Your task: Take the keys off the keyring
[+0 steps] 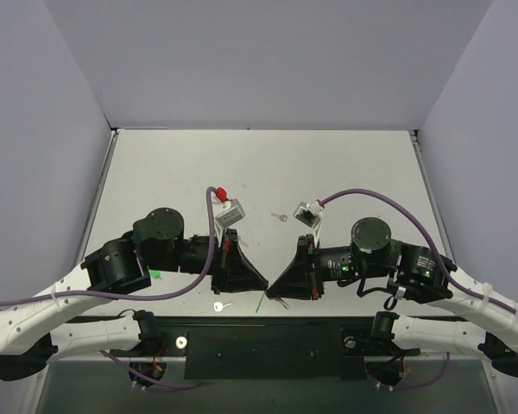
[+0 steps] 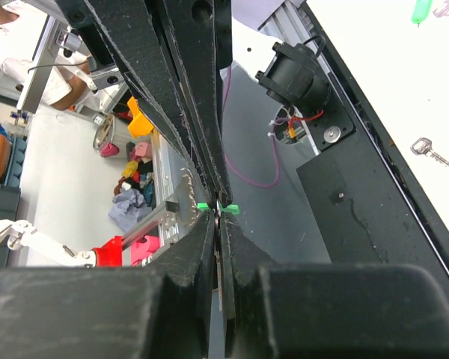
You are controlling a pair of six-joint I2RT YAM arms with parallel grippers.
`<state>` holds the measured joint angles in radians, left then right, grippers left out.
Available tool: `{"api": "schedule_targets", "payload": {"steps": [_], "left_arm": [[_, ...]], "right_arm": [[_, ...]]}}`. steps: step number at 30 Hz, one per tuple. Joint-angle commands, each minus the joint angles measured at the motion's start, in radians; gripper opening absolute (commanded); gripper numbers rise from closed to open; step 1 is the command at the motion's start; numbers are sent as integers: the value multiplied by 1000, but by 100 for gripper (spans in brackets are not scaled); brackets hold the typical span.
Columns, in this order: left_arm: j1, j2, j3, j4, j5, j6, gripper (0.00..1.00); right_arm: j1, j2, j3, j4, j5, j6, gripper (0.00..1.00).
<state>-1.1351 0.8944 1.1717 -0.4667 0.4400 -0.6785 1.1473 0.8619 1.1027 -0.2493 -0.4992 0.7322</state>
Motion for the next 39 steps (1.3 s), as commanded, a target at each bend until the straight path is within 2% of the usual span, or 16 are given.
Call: {"api": "schedule_targets", "payload": {"steps": [1, 7, 29, 35, 37, 38, 39], "left_arm": [[-22, 29, 83, -111, 95, 94, 0], [-22, 49, 111, -164, 127, 135, 0], [-22, 106, 192, -381, 111, 252, 0], [-22, 106, 200, -360, 74, 229, 0], [-22, 100, 198, -340, 33, 208, 18], [-22, 95, 194, -328, 29, 191, 33], [-22, 84, 187, -301, 26, 186, 40]], "right_arm": [[-1, 23, 39, 58, 21, -8, 0], [-1, 38, 46, 39, 5, -14, 0], [-1, 63, 54, -8, -24, -31, 0], [5, 65, 51, -7, -19, -31, 0], [6, 58, 48, -7, -12, -33, 0], [6, 57, 46, -7, -10, -31, 0], [6, 54, 46, -8, -10, -31, 0]]}}
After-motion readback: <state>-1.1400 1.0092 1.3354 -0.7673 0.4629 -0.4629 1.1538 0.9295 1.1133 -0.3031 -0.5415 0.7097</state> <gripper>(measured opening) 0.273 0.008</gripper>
